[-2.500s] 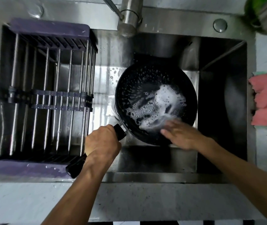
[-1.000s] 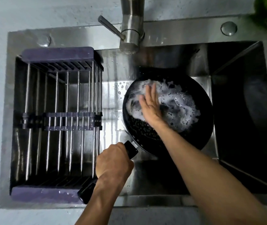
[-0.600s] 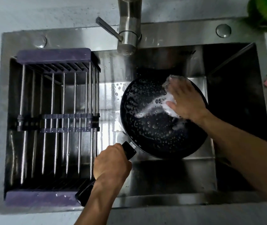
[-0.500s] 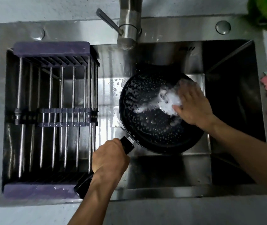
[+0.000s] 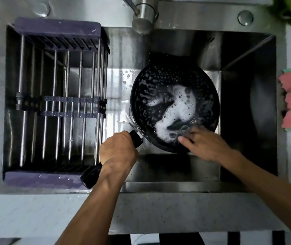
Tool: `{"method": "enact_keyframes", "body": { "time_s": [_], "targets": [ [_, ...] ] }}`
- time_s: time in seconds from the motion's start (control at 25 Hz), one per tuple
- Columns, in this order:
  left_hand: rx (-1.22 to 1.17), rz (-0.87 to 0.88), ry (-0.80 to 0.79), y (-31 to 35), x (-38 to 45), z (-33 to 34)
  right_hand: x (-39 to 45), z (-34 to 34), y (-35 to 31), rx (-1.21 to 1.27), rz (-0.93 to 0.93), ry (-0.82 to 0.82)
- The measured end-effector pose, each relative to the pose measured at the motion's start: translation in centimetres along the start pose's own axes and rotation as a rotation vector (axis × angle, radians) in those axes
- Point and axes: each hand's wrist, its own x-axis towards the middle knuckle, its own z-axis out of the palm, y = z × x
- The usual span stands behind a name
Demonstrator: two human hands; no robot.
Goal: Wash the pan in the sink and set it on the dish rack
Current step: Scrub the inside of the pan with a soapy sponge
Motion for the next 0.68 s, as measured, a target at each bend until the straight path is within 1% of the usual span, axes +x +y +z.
{"method": "enact_keyframes", "body": {
  "time_s": [0.08,0.12,0.16,0.2,0.24,0.28,0.32,0.36,0.4,0.44,0.48,0.52,0.56,0.6,0.64,0.68],
  "targets": [
    [0.023,0.005,0.004,0.0,0.0,0.1,-0.9,0.5,-3.4,0.392,-0.208,-0.168],
    [0.029,0.011,0.005,-0.1,0.0,0.2,0.0,1.0,-5.5,0.546,-0.308,-0.219],
    [0.033,0.020,0.003,-0.1,0.0,0.2,1.9,0.9,-6.8,0.560,-0.381,-0.180],
    [0.034,0.027,-0.002,-0.2,0.0,0.3,4.3,0.3,-7.0,0.451,-0.356,-0.110],
    [0.033,0.030,-0.002,-0.2,0.1,0.3,6.7,-0.8,-5.3,0.316,-0.284,-0.035],
    [0.029,0.031,0.000,-0.2,0.2,0.3,8.7,-2.3,-3.2,0.208,-0.143,0.014],
    [0.027,0.028,-0.001,-0.3,0.3,0.4,9.5,-2.9,-1.0,0.111,-0.005,0.010],
    [0.029,0.028,-0.003,-0.2,0.2,0.4,8.7,-2.2,0.8,0.054,0.040,-0.021],
    [0.032,0.026,0.000,-0.1,0.2,0.3,6.9,-1.0,1.3,0.060,0.026,-0.092],
    [0.037,0.022,0.002,-0.1,0.1,0.2,5.2,0.4,0.3,0.089,-0.035,-0.190],
    [0.043,0.026,-0.001,0.0,0.0,0.3,4.1,1.4,-1.6,0.191,-0.124,-0.292],
    [0.046,0.032,-0.004,0.0,0.0,0.3,4.7,1.8,-3.7,0.317,-0.208,-0.304],
    [0.043,0.034,-0.006,-0.1,0.0,0.4,6.6,1.3,-5.2,0.370,-0.266,-0.248],
    [0.037,0.034,-0.003,-0.2,0.1,0.4,8.8,-0.2,-5.8,0.330,-0.273,-0.175],
    [0.026,0.033,0.000,-0.3,0.1,0.5,10.6,-1.7,-4.9,0.243,-0.209,-0.081],
    [0.019,0.030,0.013,-0.3,0.3,0.6,11.6,-3.0,-2.8,0.159,-0.106,-0.026]
  ]
}}
